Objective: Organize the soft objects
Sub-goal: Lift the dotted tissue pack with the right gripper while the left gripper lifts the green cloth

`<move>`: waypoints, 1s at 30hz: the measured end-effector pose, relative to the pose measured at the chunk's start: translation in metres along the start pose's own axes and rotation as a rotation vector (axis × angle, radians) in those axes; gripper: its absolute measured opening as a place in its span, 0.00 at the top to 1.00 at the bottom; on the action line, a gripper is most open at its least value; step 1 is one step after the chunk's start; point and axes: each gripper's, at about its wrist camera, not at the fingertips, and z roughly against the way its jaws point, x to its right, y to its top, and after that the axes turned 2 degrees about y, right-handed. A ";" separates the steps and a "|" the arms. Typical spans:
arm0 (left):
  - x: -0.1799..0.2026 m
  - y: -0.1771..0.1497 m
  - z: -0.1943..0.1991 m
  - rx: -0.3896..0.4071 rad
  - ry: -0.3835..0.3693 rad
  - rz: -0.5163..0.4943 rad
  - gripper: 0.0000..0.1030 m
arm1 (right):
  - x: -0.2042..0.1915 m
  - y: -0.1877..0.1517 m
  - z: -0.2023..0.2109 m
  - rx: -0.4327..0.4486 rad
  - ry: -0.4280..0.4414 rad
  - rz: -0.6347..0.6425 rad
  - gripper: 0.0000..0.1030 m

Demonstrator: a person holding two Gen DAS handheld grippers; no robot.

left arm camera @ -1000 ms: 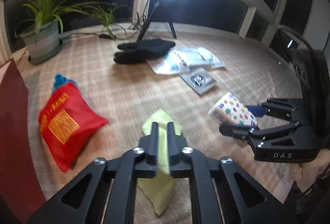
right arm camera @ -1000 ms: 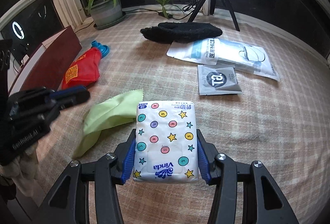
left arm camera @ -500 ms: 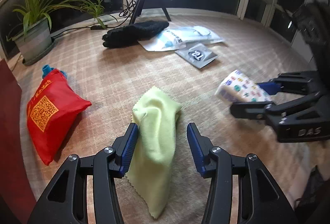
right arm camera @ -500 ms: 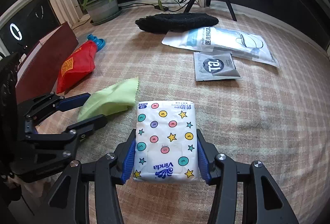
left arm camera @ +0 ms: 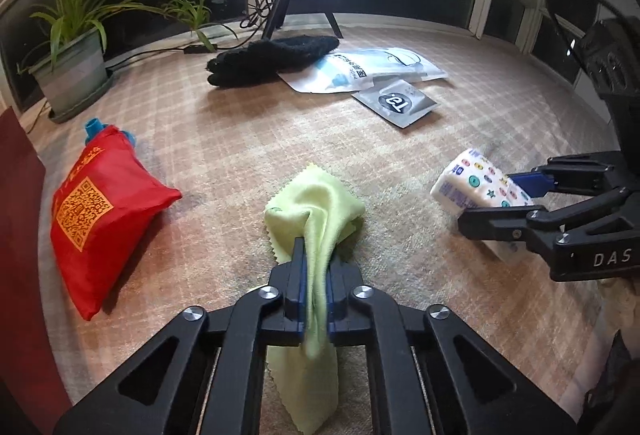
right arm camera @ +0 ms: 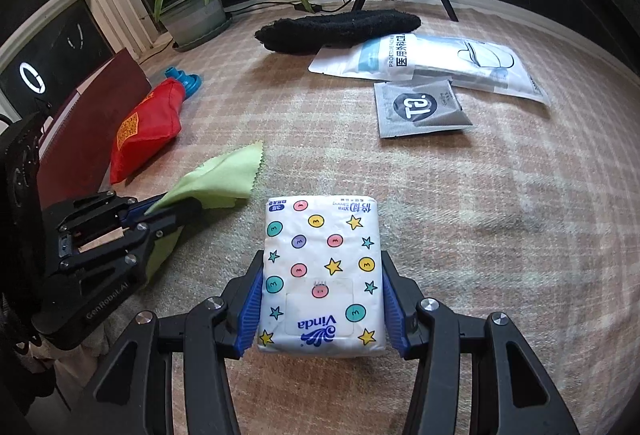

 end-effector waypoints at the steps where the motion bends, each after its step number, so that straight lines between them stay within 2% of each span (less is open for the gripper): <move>1: 0.000 0.000 0.001 0.003 0.000 0.001 0.95 | 0.001 0.000 -0.001 0.000 0.004 -0.003 0.54; 7: 0.000 0.001 0.013 0.052 0.008 0.011 0.96 | 0.007 -0.001 -0.002 0.004 0.030 -0.025 0.54; 14: -0.005 0.012 0.032 0.097 -0.070 0.108 0.96 | 0.014 0.002 -0.003 0.007 0.046 -0.037 0.54; 18: -0.005 0.023 0.046 0.135 -0.082 0.129 0.96 | 0.015 0.007 0.000 0.013 0.047 -0.031 0.54; 26: -0.005 0.042 0.076 0.211 -0.055 0.119 0.96 | 0.005 0.026 0.018 0.051 0.062 0.009 0.54; 30: -0.014 0.047 0.095 0.250 -0.018 0.122 0.96 | -0.007 0.040 0.027 0.074 0.076 0.041 0.54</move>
